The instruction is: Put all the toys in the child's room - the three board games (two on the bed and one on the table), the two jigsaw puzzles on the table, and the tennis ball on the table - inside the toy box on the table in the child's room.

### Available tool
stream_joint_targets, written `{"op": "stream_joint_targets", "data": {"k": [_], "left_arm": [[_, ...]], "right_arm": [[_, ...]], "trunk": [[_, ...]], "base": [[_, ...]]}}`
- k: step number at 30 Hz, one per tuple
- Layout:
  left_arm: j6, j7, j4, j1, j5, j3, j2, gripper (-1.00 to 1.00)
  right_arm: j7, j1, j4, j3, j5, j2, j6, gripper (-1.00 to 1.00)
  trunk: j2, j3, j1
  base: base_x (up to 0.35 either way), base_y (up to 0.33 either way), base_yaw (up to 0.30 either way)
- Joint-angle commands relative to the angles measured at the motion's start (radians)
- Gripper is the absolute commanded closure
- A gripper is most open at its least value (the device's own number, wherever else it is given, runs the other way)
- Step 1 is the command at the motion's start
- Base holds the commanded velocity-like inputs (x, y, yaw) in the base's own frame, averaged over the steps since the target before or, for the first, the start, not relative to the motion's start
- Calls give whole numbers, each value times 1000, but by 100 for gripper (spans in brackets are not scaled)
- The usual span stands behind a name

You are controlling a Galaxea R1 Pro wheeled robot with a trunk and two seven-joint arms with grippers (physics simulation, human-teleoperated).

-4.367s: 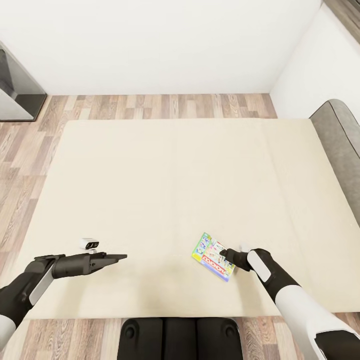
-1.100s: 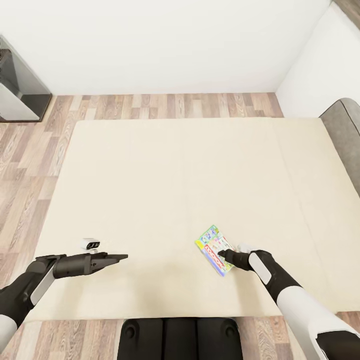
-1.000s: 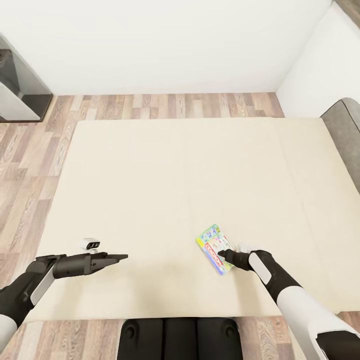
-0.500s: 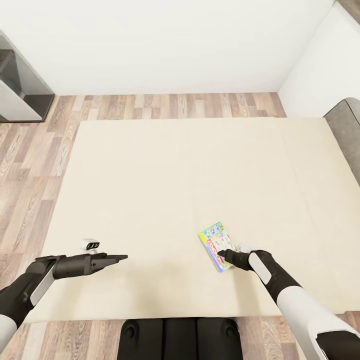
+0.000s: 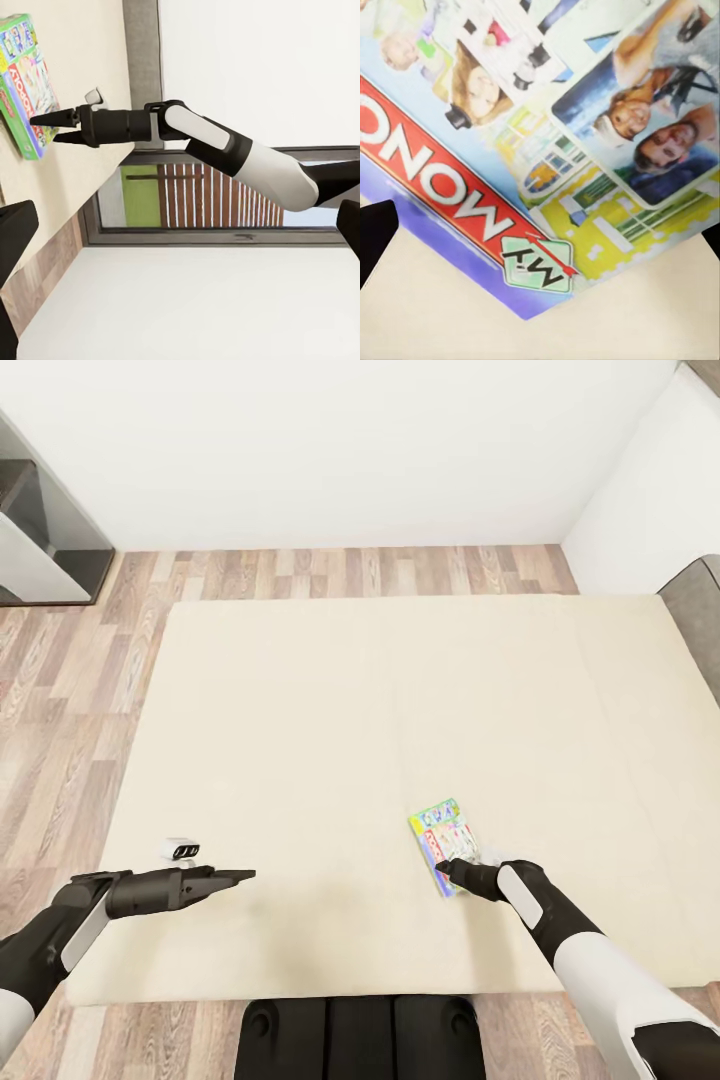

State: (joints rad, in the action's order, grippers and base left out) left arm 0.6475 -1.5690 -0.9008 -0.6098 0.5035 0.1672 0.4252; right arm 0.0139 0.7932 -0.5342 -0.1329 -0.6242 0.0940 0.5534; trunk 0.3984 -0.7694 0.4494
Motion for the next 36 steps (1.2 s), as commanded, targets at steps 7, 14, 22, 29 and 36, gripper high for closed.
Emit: {"op": "stream_joint_targets", "data": {"k": [7, 14, 22, 29, 36], "left_arm": [[11, -2, 0, -1, 6, 5, 1, -100], [11, -2, 0, -1, 6, 5, 2, -100], [11, -2, 0, -1, 6, 5, 3, -100], [11, -2, 0, -1, 6, 5, 1, -100], [11, -2, 0, -1, 6, 5, 2, -100]], "right_arm": [[1, 0, -1, -4, 1, 1, 3, -100], [1, 0, -1, -4, 1, 0, 3, -100], [1, 0, -1, -4, 1, 0, 3, -100], [1, 0, -4, -5, 1, 1, 3, -100], [2, 0, -9, -5, 1, 2, 3, -100]], "trunk": [[2, -1, 1], [2, 5, 1], [2, 17, 1], [2, 21, 1], [2, 21, 1]], "base": [[0, 42, 0], [0, 3, 0], [0, 0, 0], [0, 0, 0], [0, 0, 0]]}}
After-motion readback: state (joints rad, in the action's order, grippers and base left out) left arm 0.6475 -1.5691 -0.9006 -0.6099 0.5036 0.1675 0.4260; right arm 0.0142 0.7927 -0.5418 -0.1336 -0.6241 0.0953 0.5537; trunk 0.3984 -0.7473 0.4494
